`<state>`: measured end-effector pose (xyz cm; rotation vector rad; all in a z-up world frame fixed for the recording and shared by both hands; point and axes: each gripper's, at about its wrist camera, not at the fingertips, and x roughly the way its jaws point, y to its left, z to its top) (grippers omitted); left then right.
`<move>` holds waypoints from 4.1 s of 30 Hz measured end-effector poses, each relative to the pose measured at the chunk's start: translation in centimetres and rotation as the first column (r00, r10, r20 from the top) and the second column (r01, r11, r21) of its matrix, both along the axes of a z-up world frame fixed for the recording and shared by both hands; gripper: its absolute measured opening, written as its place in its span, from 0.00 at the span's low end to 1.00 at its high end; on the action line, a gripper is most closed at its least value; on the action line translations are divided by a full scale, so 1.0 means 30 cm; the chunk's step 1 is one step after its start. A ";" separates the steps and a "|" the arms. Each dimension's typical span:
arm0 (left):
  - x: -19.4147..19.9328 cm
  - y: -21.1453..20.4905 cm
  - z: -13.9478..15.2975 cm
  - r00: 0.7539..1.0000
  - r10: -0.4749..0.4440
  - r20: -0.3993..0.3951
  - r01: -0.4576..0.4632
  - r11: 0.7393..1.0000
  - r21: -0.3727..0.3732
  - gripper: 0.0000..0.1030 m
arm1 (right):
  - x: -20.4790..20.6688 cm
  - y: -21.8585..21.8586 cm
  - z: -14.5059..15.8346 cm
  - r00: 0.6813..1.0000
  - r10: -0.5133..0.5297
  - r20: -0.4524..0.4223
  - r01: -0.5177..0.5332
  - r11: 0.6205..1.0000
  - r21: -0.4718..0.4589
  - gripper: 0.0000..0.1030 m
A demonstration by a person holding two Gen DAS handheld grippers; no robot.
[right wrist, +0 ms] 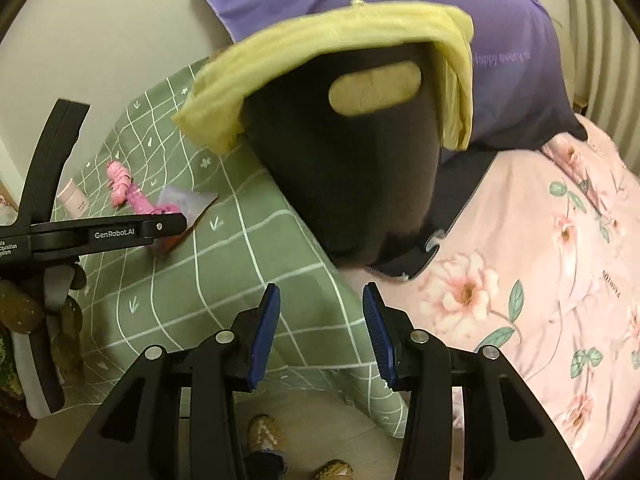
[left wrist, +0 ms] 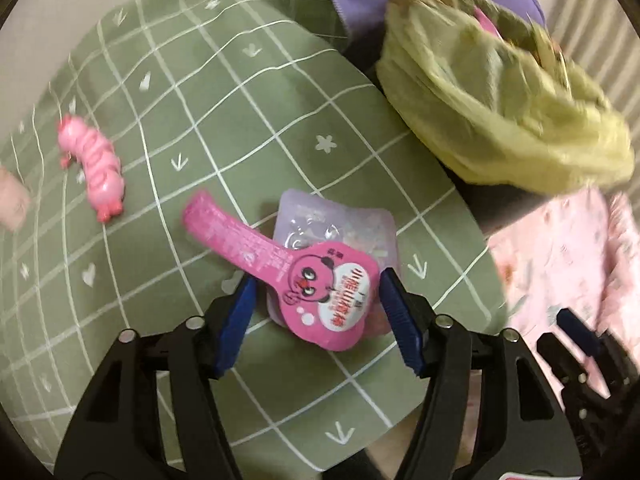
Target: Collect trash
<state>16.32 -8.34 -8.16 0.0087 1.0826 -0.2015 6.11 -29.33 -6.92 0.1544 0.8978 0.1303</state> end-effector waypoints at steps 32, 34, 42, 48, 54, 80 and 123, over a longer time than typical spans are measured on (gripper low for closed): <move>0.060 0.406 0.009 0.996 -0.080 0.032 0.079 0.996 0.049 0.40 | 0.176 0.398 0.016 0.950 0.313 -0.019 -0.312 0.950 0.015 0.40; 0.072 0.396 0.013 0.996 -0.083 0.029 0.081 0.996 0.047 0.25 | 0.177 0.387 0.014 0.954 0.299 -0.020 -0.299 0.954 0.018 0.40; 0.062 0.447 0.065 0.998 -0.050 0.047 0.053 0.995 -0.083 0.14 | 0.176 0.402 0.027 0.949 0.316 -0.014 -0.316 0.949 0.023 0.40; -0.021 0.551 0.156 0.995 0.016 0.096 0.002 0.983 -0.183 0.14 | 0.212 0.470 0.052 0.935 0.354 0.003 -0.352 0.931 0.097 0.40; -0.065 0.660 0.135 0.994 0.069 0.080 -0.049 0.971 -0.236 0.14 | 0.272 0.559 0.064 0.930 0.369 0.010 -0.367 0.921 0.130 0.40; -0.149 0.972 0.087 0.944 0.329 0.019 -0.308 0.900 -0.308 0.44 | 0.269 0.828 0.058 0.868 0.497 0.011 -0.495 0.861 0.117 0.03; -0.043 0.829 0.286 0.964 0.242 0.112 -0.218 0.957 -0.192 0.17 | 0.172 0.814 0.109 0.839 0.542 0.040 -0.542 0.830 0.129 0.41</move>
